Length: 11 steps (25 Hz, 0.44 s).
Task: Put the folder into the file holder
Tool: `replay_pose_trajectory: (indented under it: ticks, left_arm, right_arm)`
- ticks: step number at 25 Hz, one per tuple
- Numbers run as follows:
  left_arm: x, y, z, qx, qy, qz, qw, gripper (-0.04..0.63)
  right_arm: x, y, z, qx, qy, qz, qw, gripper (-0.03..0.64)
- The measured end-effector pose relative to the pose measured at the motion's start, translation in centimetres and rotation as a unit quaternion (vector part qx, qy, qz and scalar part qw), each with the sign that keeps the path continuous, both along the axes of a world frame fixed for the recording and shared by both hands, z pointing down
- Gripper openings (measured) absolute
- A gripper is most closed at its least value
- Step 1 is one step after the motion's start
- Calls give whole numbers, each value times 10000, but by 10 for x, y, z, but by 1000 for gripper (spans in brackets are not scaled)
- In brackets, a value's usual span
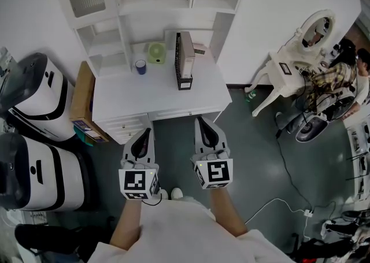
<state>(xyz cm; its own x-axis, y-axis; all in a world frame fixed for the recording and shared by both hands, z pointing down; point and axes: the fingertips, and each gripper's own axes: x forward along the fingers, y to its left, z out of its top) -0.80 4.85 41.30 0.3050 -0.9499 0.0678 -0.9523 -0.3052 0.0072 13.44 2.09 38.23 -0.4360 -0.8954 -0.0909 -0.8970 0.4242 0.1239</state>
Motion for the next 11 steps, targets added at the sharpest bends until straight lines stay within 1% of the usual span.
replay_pose_trajectory:
  ticks: [11]
  left_arm:
    - [5, 4, -6, 72, -49, -28, 10000, -9]
  right_arm:
    - [7, 4, 1, -20, -65, 37, 10000, -6]
